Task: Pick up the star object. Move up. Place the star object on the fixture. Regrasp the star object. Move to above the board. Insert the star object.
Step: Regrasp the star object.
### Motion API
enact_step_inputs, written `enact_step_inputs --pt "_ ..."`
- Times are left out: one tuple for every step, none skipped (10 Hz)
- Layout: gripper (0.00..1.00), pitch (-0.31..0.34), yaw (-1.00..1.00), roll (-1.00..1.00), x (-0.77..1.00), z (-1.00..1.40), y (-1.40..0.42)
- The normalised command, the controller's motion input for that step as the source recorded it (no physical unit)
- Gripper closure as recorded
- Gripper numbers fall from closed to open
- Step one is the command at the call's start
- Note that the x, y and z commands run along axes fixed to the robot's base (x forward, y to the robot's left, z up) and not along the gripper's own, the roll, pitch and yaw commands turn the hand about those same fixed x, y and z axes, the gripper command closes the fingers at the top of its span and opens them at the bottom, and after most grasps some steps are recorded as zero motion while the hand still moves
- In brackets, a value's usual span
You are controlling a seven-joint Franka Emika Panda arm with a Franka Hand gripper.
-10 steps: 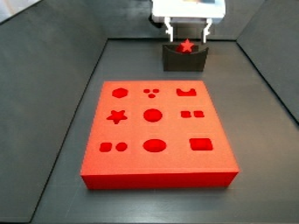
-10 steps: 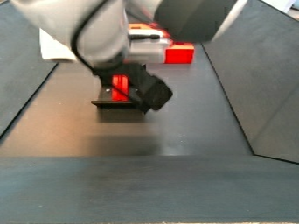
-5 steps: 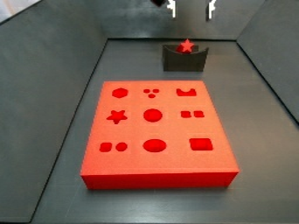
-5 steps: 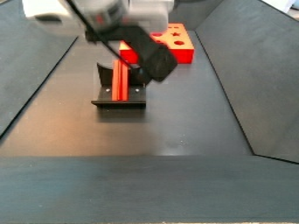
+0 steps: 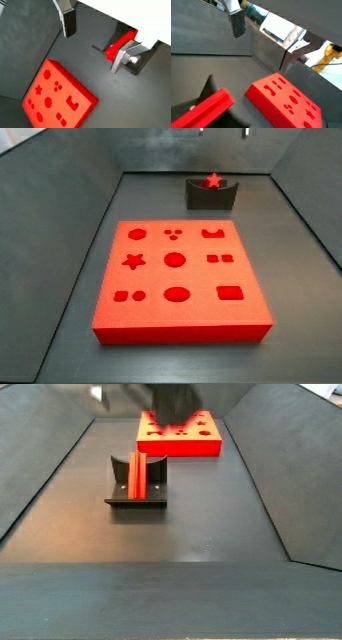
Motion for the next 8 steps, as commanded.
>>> enact_step_inputs --pt "0.00 0.035 0.02 1.00 -0.10 0.28 -0.35" --pt "0.00 0.034 0.02 1.00 -0.08 0.14 -0.23" --pt "0.00 0.034 0.02 1.00 -0.02 0.00 -0.02" --pt "0.00 0.034 0.02 1.00 -0.01 -0.01 0.01" --pt "0.00 0.031 0.02 1.00 -0.02 -0.02 -0.01" --pt "0.00 0.026 0.02 1.00 -0.03 0.00 -0.02" --pt "0.00 0.021 0.02 1.00 -0.03 0.01 -0.02" --pt "0.00 0.015 0.03 1.00 -0.04 0.00 -0.02"
